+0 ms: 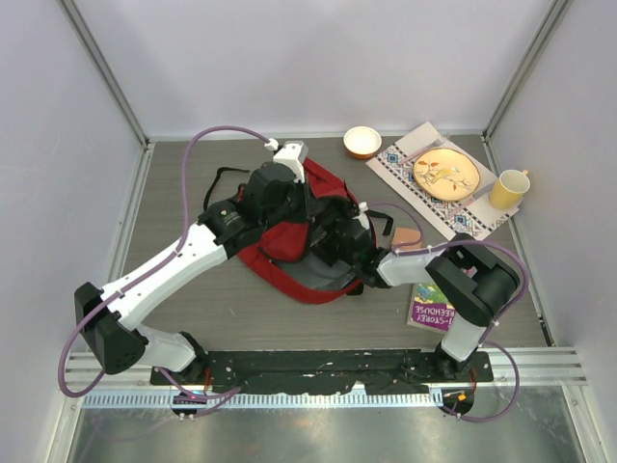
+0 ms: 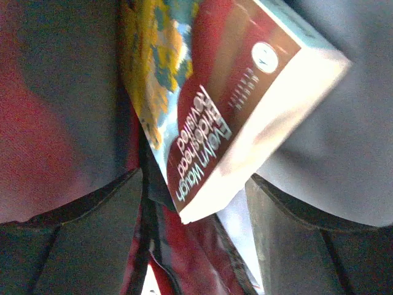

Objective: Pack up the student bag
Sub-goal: Place the book in the student bag, then pick up the book from the center of the board.

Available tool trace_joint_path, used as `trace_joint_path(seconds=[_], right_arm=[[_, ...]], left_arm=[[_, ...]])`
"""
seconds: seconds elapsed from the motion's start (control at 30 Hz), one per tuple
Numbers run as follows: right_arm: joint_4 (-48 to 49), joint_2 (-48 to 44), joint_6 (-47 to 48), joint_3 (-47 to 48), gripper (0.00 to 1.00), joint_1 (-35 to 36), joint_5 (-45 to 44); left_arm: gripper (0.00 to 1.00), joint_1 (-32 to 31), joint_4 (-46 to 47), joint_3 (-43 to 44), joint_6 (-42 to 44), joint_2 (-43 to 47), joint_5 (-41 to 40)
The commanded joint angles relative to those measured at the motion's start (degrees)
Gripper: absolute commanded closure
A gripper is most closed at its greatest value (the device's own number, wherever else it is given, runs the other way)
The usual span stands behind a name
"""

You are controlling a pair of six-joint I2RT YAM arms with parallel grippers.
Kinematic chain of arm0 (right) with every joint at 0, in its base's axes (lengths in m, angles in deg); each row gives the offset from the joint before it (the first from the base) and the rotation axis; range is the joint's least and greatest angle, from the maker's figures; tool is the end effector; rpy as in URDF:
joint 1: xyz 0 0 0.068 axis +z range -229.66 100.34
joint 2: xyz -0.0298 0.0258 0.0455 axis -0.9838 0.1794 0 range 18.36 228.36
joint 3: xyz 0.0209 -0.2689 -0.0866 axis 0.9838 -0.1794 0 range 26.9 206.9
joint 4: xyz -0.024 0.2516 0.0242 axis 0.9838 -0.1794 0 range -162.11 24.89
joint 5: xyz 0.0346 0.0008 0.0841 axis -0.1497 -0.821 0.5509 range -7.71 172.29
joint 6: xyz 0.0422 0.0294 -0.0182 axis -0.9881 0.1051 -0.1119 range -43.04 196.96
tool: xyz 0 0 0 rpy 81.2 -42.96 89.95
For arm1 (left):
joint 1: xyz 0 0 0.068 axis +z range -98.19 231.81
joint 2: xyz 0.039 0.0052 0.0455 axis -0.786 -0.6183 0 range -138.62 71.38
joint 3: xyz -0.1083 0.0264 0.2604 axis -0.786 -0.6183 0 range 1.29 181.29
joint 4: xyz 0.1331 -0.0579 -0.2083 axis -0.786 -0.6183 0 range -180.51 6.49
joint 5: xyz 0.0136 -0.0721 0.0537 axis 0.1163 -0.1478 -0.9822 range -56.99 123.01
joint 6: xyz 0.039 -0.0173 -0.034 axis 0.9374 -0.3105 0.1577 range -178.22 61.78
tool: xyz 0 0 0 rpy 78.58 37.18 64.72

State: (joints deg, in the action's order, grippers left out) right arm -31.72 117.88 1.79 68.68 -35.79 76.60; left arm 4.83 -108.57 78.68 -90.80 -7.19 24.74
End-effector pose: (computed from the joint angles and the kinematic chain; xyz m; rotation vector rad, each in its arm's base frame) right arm 0.2500 0.2353 0.1707 0.6663 2.1149 1.1763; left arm 0.2103 -0.2176 0.3892 0.1695 2.0952 -0.7188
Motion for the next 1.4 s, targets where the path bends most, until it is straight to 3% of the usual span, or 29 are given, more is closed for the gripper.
trace_joint_path(seconds=[0.0,0.07,0.17,0.2,0.4,0.6,0.73,0.77,0.9,1.07,1.1,1.13,1.23,1.3,1.37], right_arm=[[-2.7,-5.0,3.0,-3.3,0.29,0.2,0.2],[-2.3,-5.7,3.0,-4.5,0.34,0.2,-0.3],[-2.1,-5.8,3.6,-4.3,0.51,0.2,-0.5],[-1.4,-5.6,3.7,-4.0,0.62,-0.1,-0.5],[1.1,-1.3,4.3,0.6,0.89,-1.7,1.3],[1.7,3.5,5.4,6.6,0.91,-2.1,5.0],[2.7,-0.9,8.1,2.7,0.81,-2.2,6.0],[1.5,-2.8,9.4,1.6,0.71,-2.1,4.0],[-10.1,-17.0,17.0,-4.1,0.48,-2.1,-1.1],[-21.4,-33.1,19.5,-9.5,0.44,-2.1,-10.5],[-27.3,-35.5,19.5,-10.0,0.44,-2.2,-12.8],[-30.2,-40.6,18.8,-10.3,0.43,-2.2,-14.9],[-40.3,-47.7,16.4,-11.5,0.40,-2.6,-24.3],[-47.3,-53.9,15.2,-11.6,0.34,-3.1,-30.7],[-56.3,-57.9,14.0,-9.5,0.26,-3.8,-35.1]], left_arm=[[1.00,-0.2,4.5,0.0,0.1,2.3,0.6],[1.00,-0.2,4.7,-0.3,0.1,2.4,0.6],[1.00,-0.2,4.7,-0.2,0.1,2.1,0.6],[1.00,-0.2,4.7,-0.3,0.0,2.0,0.7],[1.00,-0.2,4.2,-0.6,-0.4,1.7,1.3],[1.00,-0.3,3.6,-0.9,-0.4,2.2,0.5],[1.00,-0.2,0.4,-0.7,0.5,2.7,-2.3],[1.00,-0.2,-1.0,-1.0,0.9,3.3,-3.1],[1.00,0.0,-1.3,-3.5,1.4,5.5,-5.0],[0.96,0.0,1.2,-5.5,1.4,5.8,0.9],[0.91,0.0,1.7,-5.6,1.6,5.1,2.7],[0.75,0.0,2.4,-5.8,1.6,4.7,4.9],[0.44,-0.1,4.0,-6.1,0.8,2.7,12.5],[0.32,-0.2,4.9,-6.5,0.1,1.6,16.4],[0.29,-0.8,5.5,-6.3,-0.1,1.1,17.8]])
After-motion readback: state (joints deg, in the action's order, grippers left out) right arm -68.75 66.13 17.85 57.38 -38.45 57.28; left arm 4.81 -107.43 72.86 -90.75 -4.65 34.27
